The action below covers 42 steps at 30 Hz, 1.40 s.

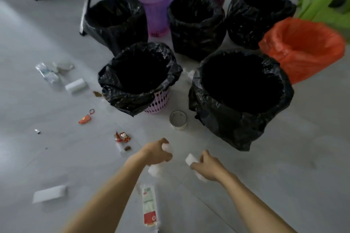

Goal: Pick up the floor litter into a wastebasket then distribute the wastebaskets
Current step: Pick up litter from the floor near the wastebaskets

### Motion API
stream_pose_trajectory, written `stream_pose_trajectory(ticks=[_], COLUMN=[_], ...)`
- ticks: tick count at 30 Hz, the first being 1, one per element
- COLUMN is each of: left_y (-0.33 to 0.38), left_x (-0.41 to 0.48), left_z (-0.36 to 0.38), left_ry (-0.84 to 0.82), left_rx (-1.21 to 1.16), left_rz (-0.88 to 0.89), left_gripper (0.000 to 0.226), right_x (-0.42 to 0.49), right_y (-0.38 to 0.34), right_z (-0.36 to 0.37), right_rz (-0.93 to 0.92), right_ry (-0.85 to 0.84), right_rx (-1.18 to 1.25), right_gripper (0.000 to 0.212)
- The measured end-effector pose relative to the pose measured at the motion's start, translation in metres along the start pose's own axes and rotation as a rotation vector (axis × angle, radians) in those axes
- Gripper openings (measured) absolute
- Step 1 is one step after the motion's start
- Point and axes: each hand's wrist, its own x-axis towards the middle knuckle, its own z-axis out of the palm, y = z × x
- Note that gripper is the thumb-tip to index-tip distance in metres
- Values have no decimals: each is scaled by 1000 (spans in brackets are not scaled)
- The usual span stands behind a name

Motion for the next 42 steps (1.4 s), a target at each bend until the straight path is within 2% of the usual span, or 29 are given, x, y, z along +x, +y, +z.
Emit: stream_pose_trajectory(ticks=[2,6,11,14,20,23,25,26,29,31,35,38,42], left_y=[1,1,-12,-19,-27,-32,-36,-37,-36,-42,-67,-95,-140], left_x=[-13,-43,-70,-71,-39,-23,-15,-14,-20,-18,-16,-16,-17], left_z=[-42,-114,-187,-211,-226,-223,-222,-220,-210,-199,-175,-155,-119], left_ry=[84,264,555,679,709,676,573,535,541,577,568,540,471], left_rx=[-88,-300,-632,-719,-753,-776,-797,-802,-741,-711,-645,-557,-471], left_rz=[43,216,349,336,256,255,266,270,245,203,166,113,-14], left_gripper=[61,59,50,52,57,80,95,96,73,54,33,31,32], right_x=[-12,-39,-70,-72,-50,-31,-18,-14,-6,-1,11,22,45], right_y=[-43,-125,-213,-247,-276,-282,-281,-278,-268,-260,-239,-223,-200], right_z=[-15,-48,-86,-91,-97,-96,-95,-94,-91,-85,-66,-39,14], right_rz=[-120,-288,-444,-427,-286,-247,-249,-249,-253,-249,-261,-263,-209], right_ry=[95,314,408,397,294,223,148,123,108,119,173,188,92], right_rx=[75,286,479,607,791,980,1097,1116,1070,1007,799,619,352], right_gripper=[38,38,32,30,21,20,35,43,48,40,21,14,15])
